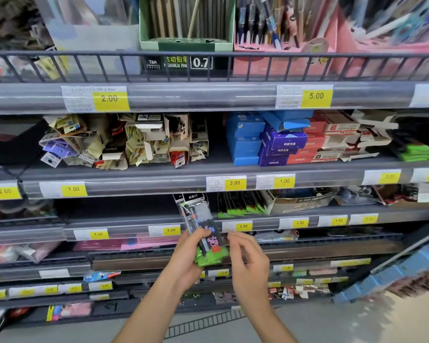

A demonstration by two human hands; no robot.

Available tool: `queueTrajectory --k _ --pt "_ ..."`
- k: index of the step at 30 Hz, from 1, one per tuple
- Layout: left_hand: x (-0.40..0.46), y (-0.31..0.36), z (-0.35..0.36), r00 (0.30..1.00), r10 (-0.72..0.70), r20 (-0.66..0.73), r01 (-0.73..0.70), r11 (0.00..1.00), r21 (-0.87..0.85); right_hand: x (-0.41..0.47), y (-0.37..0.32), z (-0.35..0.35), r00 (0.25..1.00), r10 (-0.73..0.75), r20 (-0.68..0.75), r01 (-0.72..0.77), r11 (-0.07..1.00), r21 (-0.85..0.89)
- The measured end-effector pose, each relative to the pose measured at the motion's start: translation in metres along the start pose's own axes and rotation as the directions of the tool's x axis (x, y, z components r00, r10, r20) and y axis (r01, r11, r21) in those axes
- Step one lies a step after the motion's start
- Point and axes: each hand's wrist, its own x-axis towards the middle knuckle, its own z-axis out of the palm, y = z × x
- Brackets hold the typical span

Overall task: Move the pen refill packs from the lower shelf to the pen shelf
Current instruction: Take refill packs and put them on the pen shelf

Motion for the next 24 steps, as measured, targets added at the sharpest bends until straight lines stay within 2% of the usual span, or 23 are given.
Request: queueTrajectory --k 2,4,6,10,13,17,20,24 --pt "-0.004 -0.001 0.001 1.0 0.009 0.017 -0.01 0.999 0.043 0.0 -0.005 -0.007 0.972 0.233 0.038 -0.236 0.968 0.082" --pt "-0.01 -0.003 0.005 0.998 0.012 0.054 -0.017 0.997 0.079 0.0 -0.007 -0.014 0.914 0.379 0.147 -0.395 0.914 0.098" --pt "-0.016 -0.005 0.012 0.995 0.009 0.103 -0.019 0.995 0.099 -0.003 -0.008 -0.022 0.883 0.444 0.152 -0.46 0.883 0.092" --pt "-0.025 -0.018 0.034 0.983 -0.038 0.177 0.016 0.992 0.123 -0.012 -0.01 -0.051 0.819 0.557 0.14 -0.574 0.794 0.201" --pt "-0.033 -0.032 0.056 0.969 -0.097 0.228 0.065 0.987 0.147 -0.02 -0.011 -0.079 0.816 0.554 0.165 -0.577 0.769 0.275" --pt "-0.045 -0.056 0.097 0.935 -0.177 0.308 0.152 0.983 0.102 -0.028 -0.012 -0.129 0.811 0.584 0.03 -0.557 0.757 0.342" --pt "-0.058 -0.077 0.136 0.916 -0.178 0.359 0.131 0.98 0.152 -0.035 -0.018 -0.178 0.837 0.547 -0.03 -0.507 0.795 0.333" --pt "-0.08 -0.109 0.197 0.916 -0.141 0.376 0.071 0.978 0.194 -0.042 -0.031 -0.252 0.868 0.495 -0.028 -0.458 0.823 0.335"
